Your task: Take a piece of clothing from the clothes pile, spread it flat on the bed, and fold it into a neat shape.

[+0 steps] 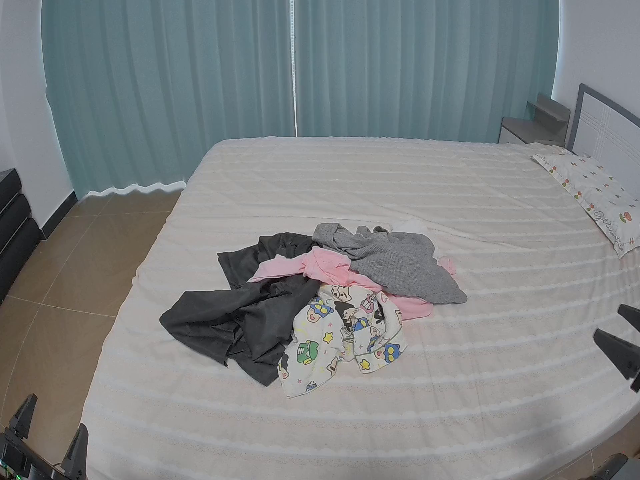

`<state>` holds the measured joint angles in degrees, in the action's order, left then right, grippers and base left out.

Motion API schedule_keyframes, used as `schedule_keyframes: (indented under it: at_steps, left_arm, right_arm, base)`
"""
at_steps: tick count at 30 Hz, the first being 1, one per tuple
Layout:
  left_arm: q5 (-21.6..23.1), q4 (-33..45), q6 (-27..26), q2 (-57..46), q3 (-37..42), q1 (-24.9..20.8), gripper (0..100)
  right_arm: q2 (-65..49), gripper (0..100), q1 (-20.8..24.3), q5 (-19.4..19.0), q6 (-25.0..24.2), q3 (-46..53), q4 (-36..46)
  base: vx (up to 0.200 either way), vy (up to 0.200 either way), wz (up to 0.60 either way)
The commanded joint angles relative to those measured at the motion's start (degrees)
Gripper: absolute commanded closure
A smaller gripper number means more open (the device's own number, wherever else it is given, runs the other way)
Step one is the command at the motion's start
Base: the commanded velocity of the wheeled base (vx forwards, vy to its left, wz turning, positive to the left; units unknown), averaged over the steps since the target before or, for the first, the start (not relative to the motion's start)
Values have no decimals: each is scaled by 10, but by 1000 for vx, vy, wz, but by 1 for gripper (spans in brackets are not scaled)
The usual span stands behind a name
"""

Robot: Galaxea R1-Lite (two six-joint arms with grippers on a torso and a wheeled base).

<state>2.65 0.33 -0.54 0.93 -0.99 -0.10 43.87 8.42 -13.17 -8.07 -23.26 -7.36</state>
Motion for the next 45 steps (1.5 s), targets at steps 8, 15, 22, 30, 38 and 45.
schedule_keyframes:
  at_steps: [8, 15, 22, 30, 38, 45]
  left_arm:
    - [0, 0, 0, -9, 10, 0, 0]
    - [0, 0, 0, -9, 10, 0, 0]
    - [0, 0, 0, -9, 10, 0, 0]
    - [0, 0, 0, -9, 10, 0, 0]
    - [0, 0, 0, -9, 10, 0, 0]
    - [0, 0, 0, -9, 10, 0, 0]
  right_arm:
    - [764, 0, 122, -49, -166, -171, -340]
    - [910, 0, 134, -1, -203, -288, -340]
    - [964, 0, 153, 47, -196, -331, -340]
    - [998, 0, 155, 63, -160, -354, -340]
    - [1018, 0, 155, 63, -133, -376, -341]
    - [1028, 0, 156, 63, -120, -403, -343]
  base:
    - [0, 0, 0]
    - [0, 0, 0]
    - [0, 0, 0]
    - [0, 0, 0]
    - [0, 0, 0]
    - [0, 0, 0]
